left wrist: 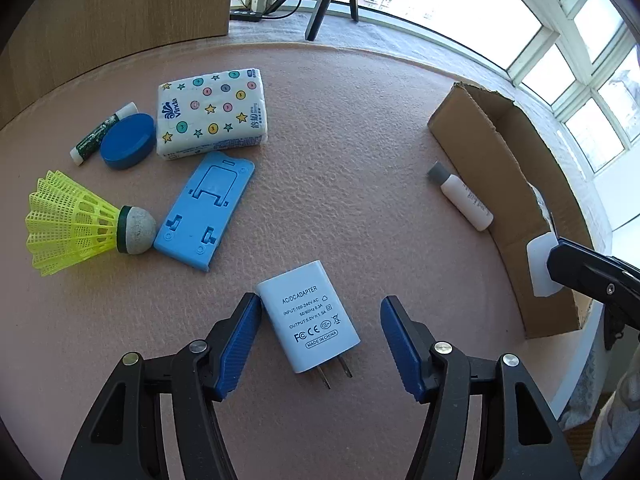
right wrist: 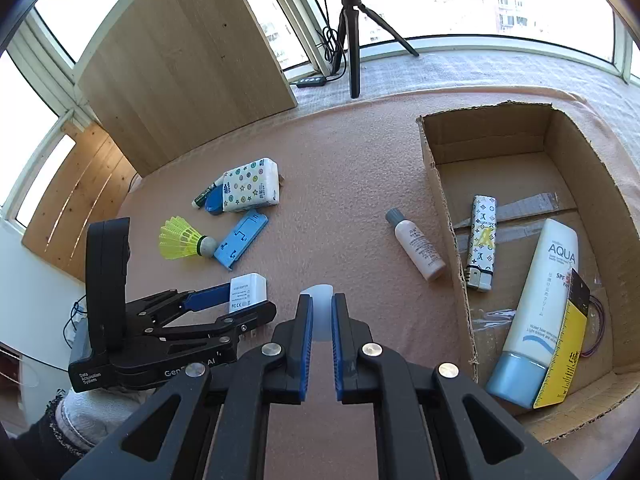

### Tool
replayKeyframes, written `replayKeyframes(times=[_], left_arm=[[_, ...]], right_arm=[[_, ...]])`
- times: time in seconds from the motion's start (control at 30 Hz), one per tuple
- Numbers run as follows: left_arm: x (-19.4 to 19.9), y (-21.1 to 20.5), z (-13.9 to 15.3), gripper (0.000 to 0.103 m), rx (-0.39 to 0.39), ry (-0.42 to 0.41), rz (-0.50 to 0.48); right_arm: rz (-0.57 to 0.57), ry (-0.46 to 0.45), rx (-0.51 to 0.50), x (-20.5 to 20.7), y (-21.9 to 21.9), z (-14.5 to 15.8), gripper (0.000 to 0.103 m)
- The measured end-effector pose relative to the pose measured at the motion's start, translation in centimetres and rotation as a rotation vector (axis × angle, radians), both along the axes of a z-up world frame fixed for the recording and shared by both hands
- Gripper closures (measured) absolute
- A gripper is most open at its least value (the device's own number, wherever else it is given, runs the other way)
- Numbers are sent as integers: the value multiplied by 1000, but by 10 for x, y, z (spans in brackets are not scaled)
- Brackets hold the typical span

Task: Organize objects
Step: 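Carry the eraser and charger over the box and open both tools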

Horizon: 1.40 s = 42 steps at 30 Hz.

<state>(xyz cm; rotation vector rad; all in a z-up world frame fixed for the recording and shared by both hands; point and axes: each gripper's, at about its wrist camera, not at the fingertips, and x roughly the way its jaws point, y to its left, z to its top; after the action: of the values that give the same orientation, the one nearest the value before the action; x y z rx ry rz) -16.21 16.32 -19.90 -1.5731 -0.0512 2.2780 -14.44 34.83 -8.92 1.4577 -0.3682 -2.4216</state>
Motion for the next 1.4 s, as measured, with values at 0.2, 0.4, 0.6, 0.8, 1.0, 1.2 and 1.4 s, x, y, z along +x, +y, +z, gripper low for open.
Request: replayKeyframes(times=[0.2, 0.4, 0.6, 0.8, 1.0, 1.2, 1.4], left_arm=[[4, 5, -3, 62, -33, 27, -18], [1, -6, 0, 63, 12, 13, 11], [1, -1, 25, 63, 43, 62, 5], [-7, 24, 62, 63, 84, 136, -44], [-17, 70, 84, 63, 103, 180, -110], [-23, 126, 93, 63, 120, 204, -181], [-26, 178, 90, 63, 113, 203, -235]], right_arm=[[-24, 17, -5, 6, 10, 8, 95], [-63, 43, -8, 15, 24, 18, 95], [-122, 65, -5, 25, 52, 27, 95], [-192, 86, 21, 36, 90, 36, 95], [-247, 95, 39, 47, 124, 40, 95], [-275, 97, 50, 50, 148, 40, 95], [-277, 93, 59, 50, 163, 37, 95]])
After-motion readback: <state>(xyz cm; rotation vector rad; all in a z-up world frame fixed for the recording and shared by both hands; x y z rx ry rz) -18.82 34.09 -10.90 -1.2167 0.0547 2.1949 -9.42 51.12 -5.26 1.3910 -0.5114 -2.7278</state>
